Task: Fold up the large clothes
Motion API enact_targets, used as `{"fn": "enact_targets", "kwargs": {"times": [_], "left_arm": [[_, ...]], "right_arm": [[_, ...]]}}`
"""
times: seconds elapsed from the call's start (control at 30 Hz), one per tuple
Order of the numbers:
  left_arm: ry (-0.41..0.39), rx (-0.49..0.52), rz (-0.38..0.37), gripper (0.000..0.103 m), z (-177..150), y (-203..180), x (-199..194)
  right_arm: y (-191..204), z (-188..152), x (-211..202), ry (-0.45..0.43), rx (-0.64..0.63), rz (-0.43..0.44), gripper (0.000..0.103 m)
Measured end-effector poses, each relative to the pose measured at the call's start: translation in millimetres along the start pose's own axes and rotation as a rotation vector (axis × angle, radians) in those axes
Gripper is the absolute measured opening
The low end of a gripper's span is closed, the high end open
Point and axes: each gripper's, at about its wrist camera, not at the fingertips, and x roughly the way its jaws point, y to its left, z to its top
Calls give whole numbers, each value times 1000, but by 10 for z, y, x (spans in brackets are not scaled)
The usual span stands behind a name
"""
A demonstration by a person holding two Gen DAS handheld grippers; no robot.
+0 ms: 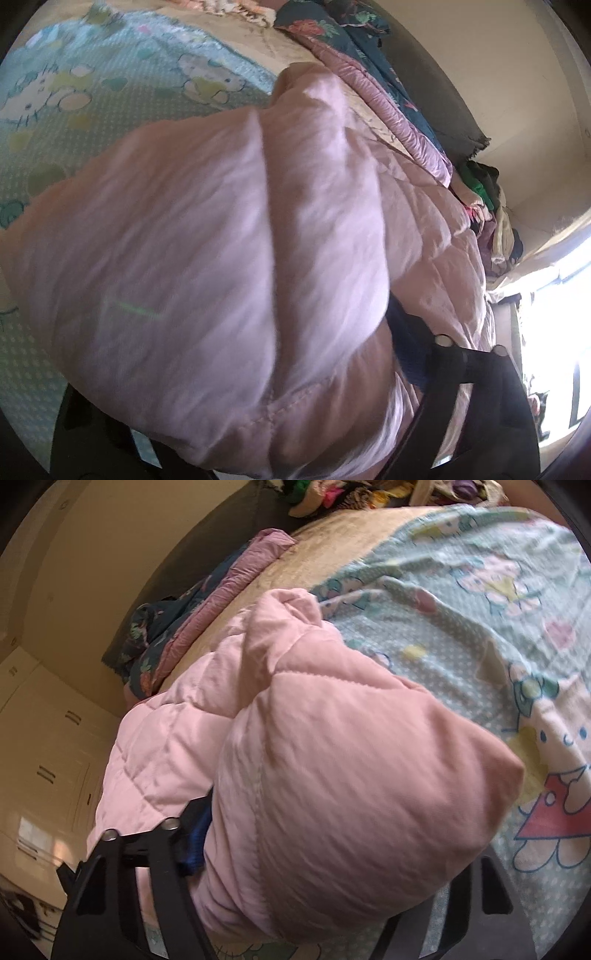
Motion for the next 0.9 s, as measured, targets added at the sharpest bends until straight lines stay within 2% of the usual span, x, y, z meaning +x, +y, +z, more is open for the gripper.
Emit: {"fn": "enact_targets", "kwargs": {"times": [0.13,0.23,0.37,0.53,0.73,0.9], "left_arm": [[-33,86,13,48,18,-186,-99],[-53,152,28,38,25,-319,-187],[-76,235,40,34,56,-530,-322],[-119,338,44,33,40,-799,-683],[-135,391,41,33,-149,-835,-1066],[-122,398,49,33,-392,-679,-1276]], "right_arm": [[160,15,-74,-18,-84,-21,47],[326,30,-147,-37,-169,-49,40],[662,52,-344,-77,-331,-72,34],[1044,13,-742,-128,-479,-46,31],[1215,-224,-1234,-154,-553,-19,31],[1129,-495,-1514,-138,-560,-27,31]]}}
